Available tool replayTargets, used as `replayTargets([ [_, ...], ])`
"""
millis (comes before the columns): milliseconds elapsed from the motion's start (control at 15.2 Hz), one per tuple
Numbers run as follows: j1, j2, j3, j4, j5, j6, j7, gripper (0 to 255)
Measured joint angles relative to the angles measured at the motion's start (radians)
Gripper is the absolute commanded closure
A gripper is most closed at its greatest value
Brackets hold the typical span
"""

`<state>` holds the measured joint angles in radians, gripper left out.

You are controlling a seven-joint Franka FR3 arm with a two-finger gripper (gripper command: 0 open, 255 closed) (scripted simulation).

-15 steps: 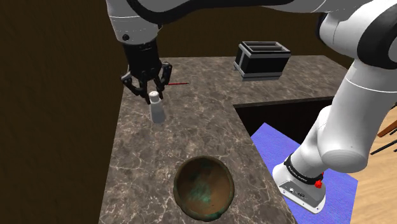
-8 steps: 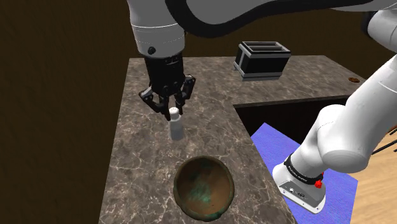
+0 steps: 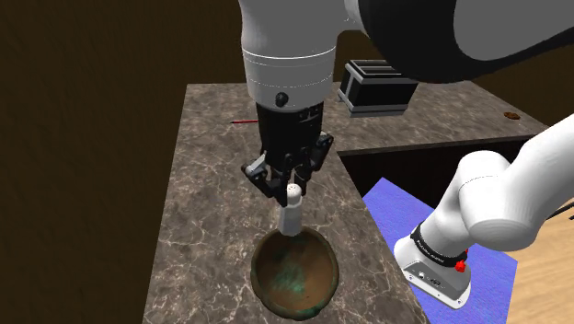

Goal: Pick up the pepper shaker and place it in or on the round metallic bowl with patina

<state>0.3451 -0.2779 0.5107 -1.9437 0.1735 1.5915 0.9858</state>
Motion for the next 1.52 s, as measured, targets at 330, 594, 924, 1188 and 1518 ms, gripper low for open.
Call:
replayTargets([
  [330, 0.031, -0.078, 0.018, -0.079, 0.046, 0.012, 0.029, 255],
  [594, 0.036, -0.086, 0.025, -0.137, 0.054, 0.063, 0.028, 255],
  [924, 0.040, -0.086, 0.035, -0.200, 0.061, 0.126, 0.026, 255],
  [1188, 0.042, -0.080, 0.044, -0.250, 0.064, 0.181, 0.024, 255],
  [1518, 0.043, -0.067, 0.055, -0.305, 0.065, 0.249, 0.021, 255],
])
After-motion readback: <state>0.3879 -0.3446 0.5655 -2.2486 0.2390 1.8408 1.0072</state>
